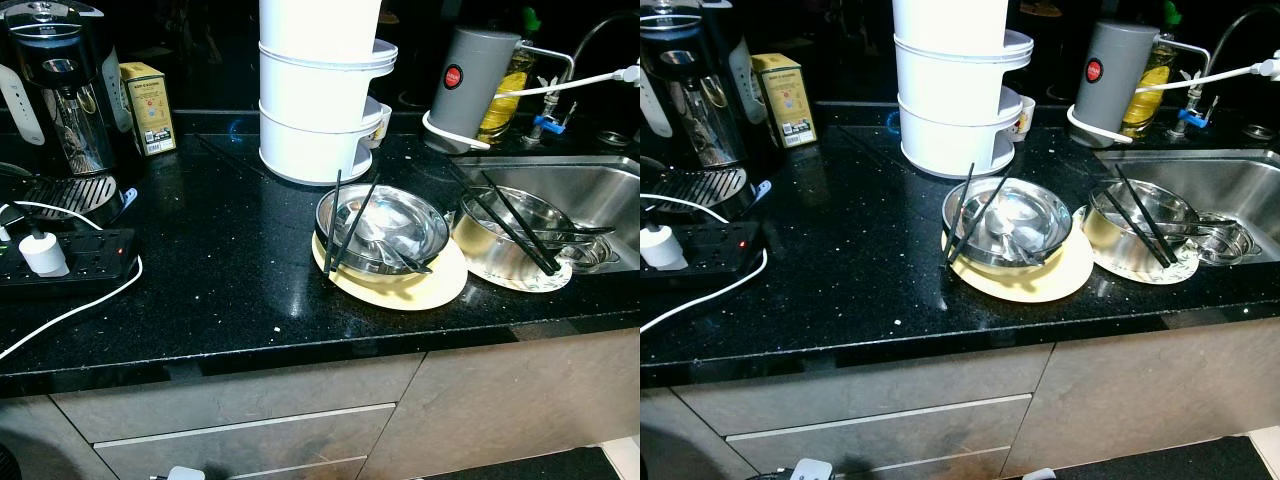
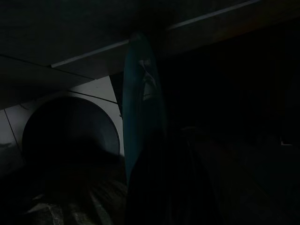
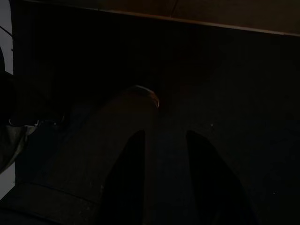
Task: Kitchen organization
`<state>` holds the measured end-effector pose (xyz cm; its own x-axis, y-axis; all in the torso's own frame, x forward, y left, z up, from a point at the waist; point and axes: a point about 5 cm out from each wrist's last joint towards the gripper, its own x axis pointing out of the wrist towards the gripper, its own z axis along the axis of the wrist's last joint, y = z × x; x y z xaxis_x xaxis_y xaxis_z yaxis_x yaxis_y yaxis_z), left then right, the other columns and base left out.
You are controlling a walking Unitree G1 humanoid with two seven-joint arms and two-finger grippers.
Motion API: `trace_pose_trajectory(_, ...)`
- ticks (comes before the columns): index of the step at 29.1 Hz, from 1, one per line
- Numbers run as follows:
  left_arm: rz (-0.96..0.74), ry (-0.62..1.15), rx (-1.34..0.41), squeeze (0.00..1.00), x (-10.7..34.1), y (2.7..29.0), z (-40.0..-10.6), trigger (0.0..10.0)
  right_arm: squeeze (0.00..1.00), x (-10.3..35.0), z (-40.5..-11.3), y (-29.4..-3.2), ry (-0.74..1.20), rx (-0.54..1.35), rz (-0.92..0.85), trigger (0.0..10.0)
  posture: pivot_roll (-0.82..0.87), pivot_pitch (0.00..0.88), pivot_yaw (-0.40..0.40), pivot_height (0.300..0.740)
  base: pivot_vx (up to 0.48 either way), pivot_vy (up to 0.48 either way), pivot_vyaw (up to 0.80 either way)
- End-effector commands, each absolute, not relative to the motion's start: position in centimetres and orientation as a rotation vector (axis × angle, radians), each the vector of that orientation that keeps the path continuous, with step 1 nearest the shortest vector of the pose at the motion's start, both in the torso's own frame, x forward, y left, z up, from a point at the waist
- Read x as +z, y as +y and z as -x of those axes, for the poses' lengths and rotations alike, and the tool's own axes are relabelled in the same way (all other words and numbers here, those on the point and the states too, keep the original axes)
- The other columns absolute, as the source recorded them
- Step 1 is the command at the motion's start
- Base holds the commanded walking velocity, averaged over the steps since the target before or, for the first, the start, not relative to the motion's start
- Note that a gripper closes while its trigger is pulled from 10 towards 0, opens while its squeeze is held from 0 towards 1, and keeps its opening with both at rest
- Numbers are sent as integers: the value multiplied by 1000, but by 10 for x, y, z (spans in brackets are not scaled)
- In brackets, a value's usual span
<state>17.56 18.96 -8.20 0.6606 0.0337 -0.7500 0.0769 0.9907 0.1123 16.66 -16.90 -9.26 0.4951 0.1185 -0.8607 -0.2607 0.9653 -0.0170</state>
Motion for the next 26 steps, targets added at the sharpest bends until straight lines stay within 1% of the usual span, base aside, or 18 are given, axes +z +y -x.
trace_pose_trajectory(1, -129, 853, -20, 0, -83, 188, -174, 10000, 0, -97, -156, -164, 1069, 245, 125, 10000, -33, 103, -59, 740, 0, 0, 0)
trace_pose_trajectory(26, -134, 860, -27, 0, -83, 187, -174, 10000, 0, -99, -153, -167, 1079, 260, 149, 10000, -36, 77, -58, 740, 0, 0, 0)
